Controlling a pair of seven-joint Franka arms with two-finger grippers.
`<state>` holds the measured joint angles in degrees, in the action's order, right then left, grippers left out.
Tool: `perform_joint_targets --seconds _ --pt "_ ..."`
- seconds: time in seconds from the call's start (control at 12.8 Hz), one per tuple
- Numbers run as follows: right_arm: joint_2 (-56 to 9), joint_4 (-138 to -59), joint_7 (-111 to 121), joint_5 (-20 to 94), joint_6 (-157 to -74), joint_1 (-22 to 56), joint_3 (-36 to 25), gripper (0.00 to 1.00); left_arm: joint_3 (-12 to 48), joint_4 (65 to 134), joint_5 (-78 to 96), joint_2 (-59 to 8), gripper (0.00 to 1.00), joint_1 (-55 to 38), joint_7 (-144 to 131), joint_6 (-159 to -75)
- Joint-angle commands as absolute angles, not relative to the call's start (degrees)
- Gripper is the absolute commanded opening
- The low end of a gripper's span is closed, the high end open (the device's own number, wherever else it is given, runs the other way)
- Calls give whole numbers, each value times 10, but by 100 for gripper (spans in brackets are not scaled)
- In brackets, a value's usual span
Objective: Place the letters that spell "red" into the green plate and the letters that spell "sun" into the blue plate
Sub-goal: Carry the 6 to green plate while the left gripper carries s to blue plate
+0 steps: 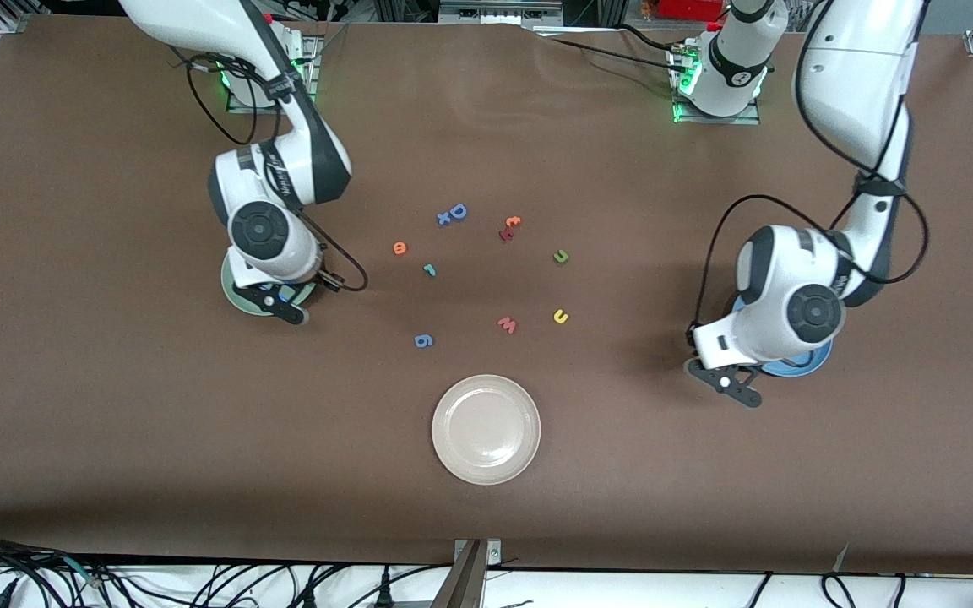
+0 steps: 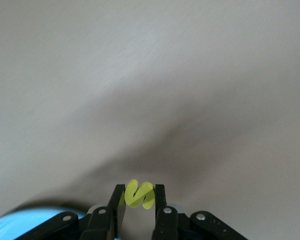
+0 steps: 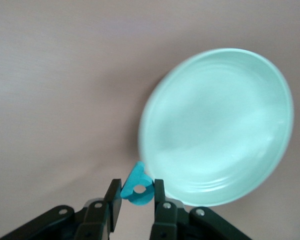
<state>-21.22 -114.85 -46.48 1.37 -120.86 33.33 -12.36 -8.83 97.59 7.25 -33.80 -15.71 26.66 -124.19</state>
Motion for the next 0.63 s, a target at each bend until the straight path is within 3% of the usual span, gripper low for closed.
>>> perform_joint_targets --seconds 0.0,0.39,0.47,0.55 --pt "-177 -1229 -424 13 -1236 333 -137 19 -106 988 89 -318 19 -142 355 -1207" --pt "-225 -1236 -380 12 -1245 325 -149 22 -140 1007 89 -327 21 -132 437 -1207" --pt "-228 -1234 -380 12 -1243 325 -149 40 -140 1007 88 -334 22 -131 438 -1207" --pt "-230 -1233 -381 12 -1243 324 -149 87 -140 1007 88 -341 22 -131 437 -1208"
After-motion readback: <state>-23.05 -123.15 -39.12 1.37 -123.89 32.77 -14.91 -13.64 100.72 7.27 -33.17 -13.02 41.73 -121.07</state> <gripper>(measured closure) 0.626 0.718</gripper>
